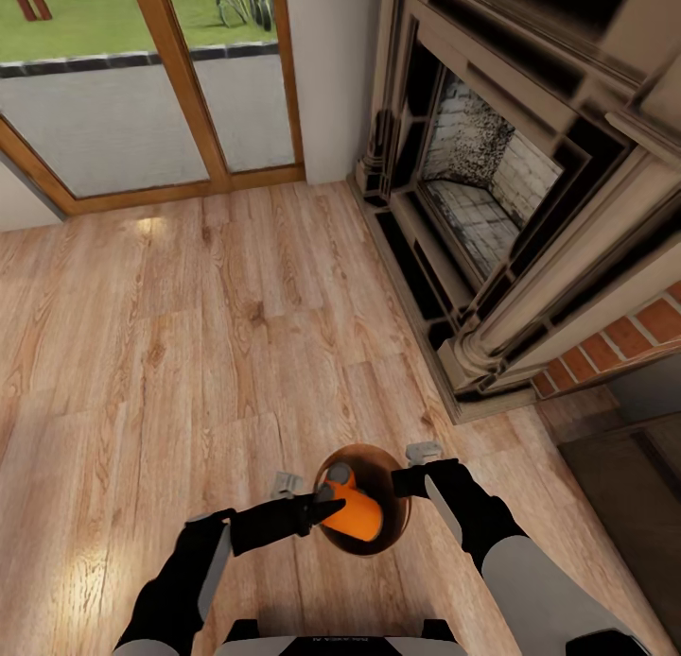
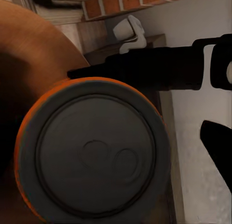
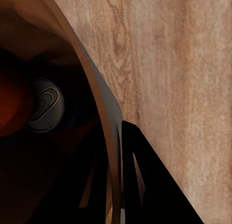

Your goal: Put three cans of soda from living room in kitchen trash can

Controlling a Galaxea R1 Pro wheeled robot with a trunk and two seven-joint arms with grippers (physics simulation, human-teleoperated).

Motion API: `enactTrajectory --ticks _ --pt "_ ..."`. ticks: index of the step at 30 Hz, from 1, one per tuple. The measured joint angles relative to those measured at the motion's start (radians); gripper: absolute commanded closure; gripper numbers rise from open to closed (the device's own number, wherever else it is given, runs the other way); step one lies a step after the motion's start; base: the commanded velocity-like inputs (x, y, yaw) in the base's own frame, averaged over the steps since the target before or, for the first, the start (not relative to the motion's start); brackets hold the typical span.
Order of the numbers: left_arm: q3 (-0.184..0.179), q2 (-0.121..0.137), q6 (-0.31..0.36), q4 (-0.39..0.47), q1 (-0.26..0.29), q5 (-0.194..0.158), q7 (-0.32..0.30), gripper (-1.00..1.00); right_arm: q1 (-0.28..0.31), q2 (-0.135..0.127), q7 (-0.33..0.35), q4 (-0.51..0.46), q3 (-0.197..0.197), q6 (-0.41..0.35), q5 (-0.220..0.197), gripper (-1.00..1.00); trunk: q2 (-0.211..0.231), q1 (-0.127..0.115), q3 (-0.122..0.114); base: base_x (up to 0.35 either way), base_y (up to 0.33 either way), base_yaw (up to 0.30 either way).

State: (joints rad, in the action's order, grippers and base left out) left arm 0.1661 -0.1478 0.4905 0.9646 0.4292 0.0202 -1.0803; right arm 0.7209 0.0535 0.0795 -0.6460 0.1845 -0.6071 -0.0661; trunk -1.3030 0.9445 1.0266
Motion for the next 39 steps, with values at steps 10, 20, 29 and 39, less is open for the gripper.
enactTrajectory --ticks 10,20,29,39 --pt "-0.002 -0.009 0.0 0.001 0.0 0.001 0.001 -1.0 0.0 0.0 0.0 0.0 0.0 0.0 0.001 1.0 0.0 0.0 0.0 0.0 0.0 0.0" --pt "-0.001 -0.006 0.002 0.002 -0.001 -0.001 -0.013 -1.0 0.0 0.0 0.0 0.0 0.0 0.0 -0.001 1.0 0.0 0.0 0.0 0.0 0.0 0.0" --pt "0.058 0.126 0.008 -0.015 -0.001 0.002 -0.377 -1.0 0.0 0.0 0.0 0.0 0.0 0.0 0.001 1.0 0.0 0.0 0.0 0.0 0.0 0.0" --pt "0.277 0.408 -0.001 -0.139 -0.001 0.004 -0.491 -1.0 0.0 0.0 0.0 -0.001 0.0 0.0 0.0 1.0 0.0 0.0 0.0 0.0 0.0 0.0"
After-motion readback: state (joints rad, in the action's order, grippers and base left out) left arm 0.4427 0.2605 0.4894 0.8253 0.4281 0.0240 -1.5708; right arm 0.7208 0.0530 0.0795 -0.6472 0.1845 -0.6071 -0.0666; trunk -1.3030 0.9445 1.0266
